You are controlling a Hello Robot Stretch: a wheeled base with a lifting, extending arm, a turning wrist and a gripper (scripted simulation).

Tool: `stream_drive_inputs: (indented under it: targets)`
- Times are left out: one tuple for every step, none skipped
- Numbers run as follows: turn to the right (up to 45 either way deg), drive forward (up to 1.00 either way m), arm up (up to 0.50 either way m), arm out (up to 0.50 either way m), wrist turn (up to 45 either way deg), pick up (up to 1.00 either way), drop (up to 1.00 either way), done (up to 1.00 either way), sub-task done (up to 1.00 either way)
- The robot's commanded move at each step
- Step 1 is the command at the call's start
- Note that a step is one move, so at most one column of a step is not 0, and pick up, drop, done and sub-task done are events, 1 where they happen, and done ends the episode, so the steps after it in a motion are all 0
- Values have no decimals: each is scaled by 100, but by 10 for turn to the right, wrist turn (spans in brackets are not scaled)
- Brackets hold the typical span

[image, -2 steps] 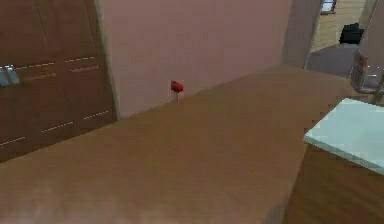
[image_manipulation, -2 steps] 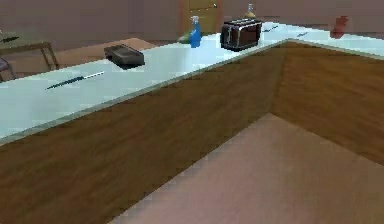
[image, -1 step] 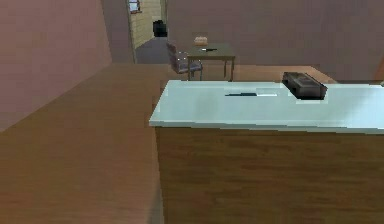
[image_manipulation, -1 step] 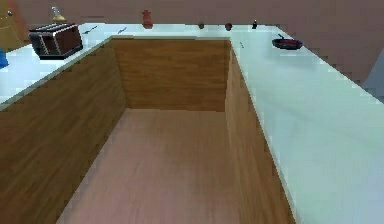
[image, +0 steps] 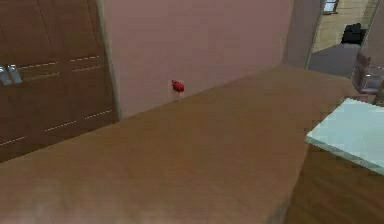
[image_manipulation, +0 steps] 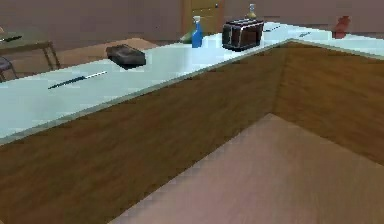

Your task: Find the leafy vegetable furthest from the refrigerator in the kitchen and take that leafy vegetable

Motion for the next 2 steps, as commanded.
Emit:
stream_drive_inputs:
  targets:
    - [420, 0, 0, 0, 0, 0, 0, 0, 0]
    - [0, 25, 0, 0, 0, 0, 0, 0, 0]
